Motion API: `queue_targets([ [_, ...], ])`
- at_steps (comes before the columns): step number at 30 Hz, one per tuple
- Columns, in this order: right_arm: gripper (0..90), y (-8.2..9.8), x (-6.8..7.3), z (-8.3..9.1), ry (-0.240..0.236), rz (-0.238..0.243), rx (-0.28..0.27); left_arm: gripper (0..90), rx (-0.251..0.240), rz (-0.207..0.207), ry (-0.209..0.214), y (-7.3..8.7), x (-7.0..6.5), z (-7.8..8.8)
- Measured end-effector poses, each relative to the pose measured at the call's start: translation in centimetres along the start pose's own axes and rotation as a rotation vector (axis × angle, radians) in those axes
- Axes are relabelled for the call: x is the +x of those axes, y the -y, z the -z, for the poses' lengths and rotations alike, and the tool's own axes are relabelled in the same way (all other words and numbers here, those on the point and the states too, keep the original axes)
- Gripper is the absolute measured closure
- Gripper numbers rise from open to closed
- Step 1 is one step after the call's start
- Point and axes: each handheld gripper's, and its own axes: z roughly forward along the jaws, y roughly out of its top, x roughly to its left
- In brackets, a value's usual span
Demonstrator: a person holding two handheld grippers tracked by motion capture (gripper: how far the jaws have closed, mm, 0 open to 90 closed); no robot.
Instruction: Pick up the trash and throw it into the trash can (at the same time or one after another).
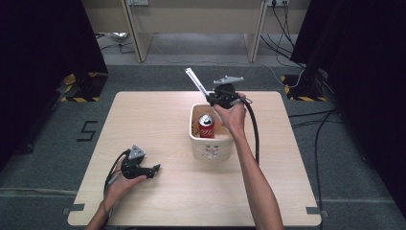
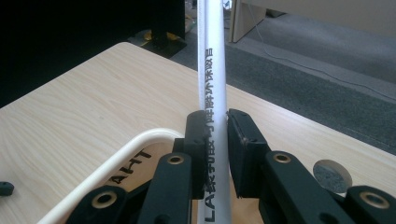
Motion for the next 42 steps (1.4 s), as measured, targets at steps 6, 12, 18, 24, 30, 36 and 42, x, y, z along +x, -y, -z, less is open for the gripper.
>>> queue_targets([
  [6, 78.5, 0.6, -0.2, -0.1, -0.004, -0.019, -0.011, 15.5, -0.001, 0.000, -0.001, 0.0, 0.0, 0.0],
  [12, 78.4, 1.4, -0.6, -0.3, -0.008, -0.035, 0.000, 15.5, -0.001, 0.001, -0.002, 0.0, 0.0, 0.0],
  [18, 78.1, 1.6, -0.8, 0.2, -0.006, -0.039, 0.010, 15.5, -0.001, 0.001, -0.002, 0.0, 0.0, 0.0],
  [24, 77.6, 1.8, -1.0, 0.7, -0.007, -0.035, 0.032, 15.5, -0.001, 0.000, -0.002, 0.0, 0.0, 0.0],
  [30, 77.0, 2.1, -1.1, 1.5, -0.009, -0.015, 0.052, 15.5, -0.001, 0.001, -0.002, 0.0, 0.0, 0.0],
  [36, 76.1, 2.4, -1.2, 2.2, -0.005, -0.002, 0.062, 15.5, -0.002, 0.002, -0.001, 0.0, 0.0, 0.0],
  [42, 75.8, 3.2, -1.6, 2.7, -0.008, 0.006, 0.076, 15.5, -0.002, 0.001, -0.002, 0.0, 0.0, 0.0],
])
